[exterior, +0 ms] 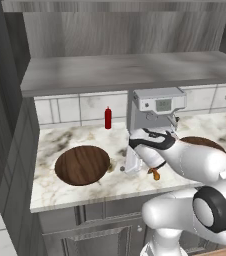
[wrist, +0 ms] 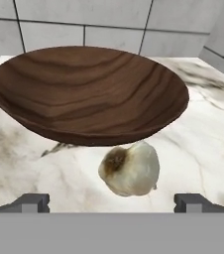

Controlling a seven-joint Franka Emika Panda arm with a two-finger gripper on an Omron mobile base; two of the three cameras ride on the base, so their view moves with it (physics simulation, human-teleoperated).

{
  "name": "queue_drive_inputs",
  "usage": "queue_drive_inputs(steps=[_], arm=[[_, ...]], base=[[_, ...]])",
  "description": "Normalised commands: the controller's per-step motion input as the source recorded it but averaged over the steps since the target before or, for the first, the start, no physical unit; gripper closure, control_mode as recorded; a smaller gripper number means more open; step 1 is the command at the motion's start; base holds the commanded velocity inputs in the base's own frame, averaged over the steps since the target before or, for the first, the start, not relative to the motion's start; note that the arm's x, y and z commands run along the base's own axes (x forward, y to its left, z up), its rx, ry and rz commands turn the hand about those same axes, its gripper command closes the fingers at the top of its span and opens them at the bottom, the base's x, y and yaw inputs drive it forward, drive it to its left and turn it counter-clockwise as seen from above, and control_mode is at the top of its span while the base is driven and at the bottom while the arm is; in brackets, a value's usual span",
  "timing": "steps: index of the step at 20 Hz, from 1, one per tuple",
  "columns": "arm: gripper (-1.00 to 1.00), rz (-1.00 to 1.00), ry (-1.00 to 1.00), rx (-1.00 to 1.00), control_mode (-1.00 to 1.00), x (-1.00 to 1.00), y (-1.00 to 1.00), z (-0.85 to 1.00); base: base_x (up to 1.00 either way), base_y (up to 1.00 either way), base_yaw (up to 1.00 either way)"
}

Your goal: Pick both bowls and place them on the counter. Then place the mushroom in one bowl and place the garlic in the other bowl.

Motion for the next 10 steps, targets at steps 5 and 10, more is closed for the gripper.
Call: queue_drive_inputs(steps=[5,10], arm=[[-1.0,0.0,0.0,0.0,-1.0,0.04,0.13,0.0],[-1.0,0.0,0.0,0.0,-1.0,0.06,0.17,-0.06]], base=[[0.0,0.0,0.0],[0.0,0.0,0.0]])
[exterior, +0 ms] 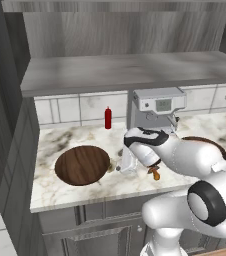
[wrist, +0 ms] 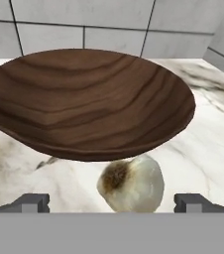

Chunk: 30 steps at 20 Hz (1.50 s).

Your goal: Pick both bowls and place them on the counter. Then place the mushroom in one bowl and place the garlic in the other bowl.

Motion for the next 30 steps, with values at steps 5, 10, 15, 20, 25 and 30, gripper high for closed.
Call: queue_drive_inputs(steps=[5,10,15,20,25,30], arm=[[-1.0,0.0,0.0,0.0,-1.0,0.09,0.11,-0.1],[-1.0,0.0,0.0,0.0,-1.0,0.11,0.07,-0.13],[-1.0,0.0,0.0,0.0,-1.0,0.14,0.04,-0.15],[-1.0,0.0,0.0,0.0,-1.0,0.08,0.07,-0.13],[-1.0,0.01,0.0,0.0,-1.0,0.01,0.12,-0.12],[-1.0,0.01,0.0,0.0,-1.0,0.02,0.17,-0.14]], base=[[0.0,0.0,0.0],[0.0,0.0,0.0],[0.0,0.0,0.0],[0.0,0.0,0.0],[0.0,0.0,0.0],[0.0,0.0,0.0]])
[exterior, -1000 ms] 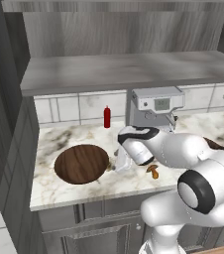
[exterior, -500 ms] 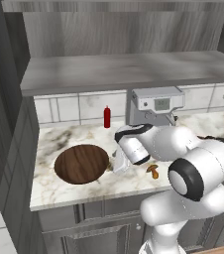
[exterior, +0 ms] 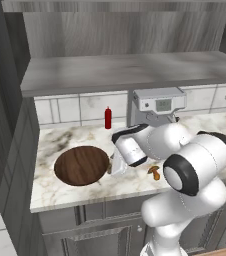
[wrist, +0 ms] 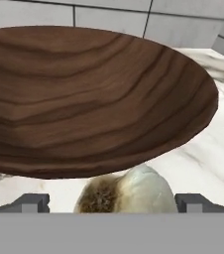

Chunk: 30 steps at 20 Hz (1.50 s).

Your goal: Pick both bowls and place them on the counter. Then place the mushroom in one bowl and place the garlic in the other bowl.

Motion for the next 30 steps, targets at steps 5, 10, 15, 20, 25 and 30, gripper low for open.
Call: queue_drive_inputs(steps=[5,10,15,20,25,30], arm=[[-1.0,0.01,0.0,0.0,-1.0,0.04,0.17,-0.19],[-1.0,0.01,0.0,0.0,-1.0,0.03,0.08,-0.19],[-1.0,0.0,0.0,0.05,-1.0,0.01,-0.04,-0.13],[-1.0,0.0,0.02,0.03,-1.0,0.15,0.0,-0.19],[1.0,0.0,0.02,0.04,-1.0,0.13,0.0,-0.26],[1.0,-0.01,0.02,0.02,-1.0,0.01,-0.07,-0.29]], base=[[0.0,0.0,0.0],[0.0,0.0,0.0],[0.0,0.0,0.0],[0.0,0.0,0.0],[0.0,0.0,0.0],[0.0,0.0,0.0]])
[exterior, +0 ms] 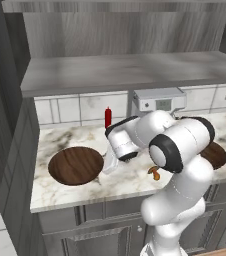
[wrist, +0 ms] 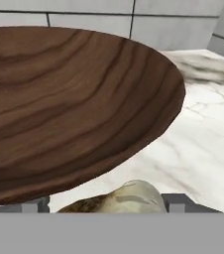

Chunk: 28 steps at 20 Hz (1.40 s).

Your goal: Pick both bowls and place them on the counter. Then place the mushroom in one bowl and place the garlic in the other bowl.

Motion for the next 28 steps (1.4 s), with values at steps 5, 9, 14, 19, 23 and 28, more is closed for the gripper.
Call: queue_drive_inputs(steps=[5,9,14,19,23,28], arm=[[1.0,0.0,-0.04,0.0,-1.0,-0.03,-0.45,-0.06],[1.0,0.0,-0.14,0.0,-1.0,-0.32,-0.61,0.09],[1.0,-0.02,-0.17,0.0,-1.0,-0.61,-0.35,0.27],[1.0,0.0,-0.05,-0.01,-1.0,-0.56,0.03,0.79],[1.0,0.03,0.0,-0.02,-1.0,-0.33,0.13,0.99],[1.0,0.01,0.04,-0.03,-1.0,-0.07,0.17,0.98]], base=[[0.0,0.0,0.0],[0.0,0.0,0.0],[0.0,0.0,0.0],[0.0,0.0,0.0],[0.0,0.0,0.0],[0.0,0.0,0.0]])
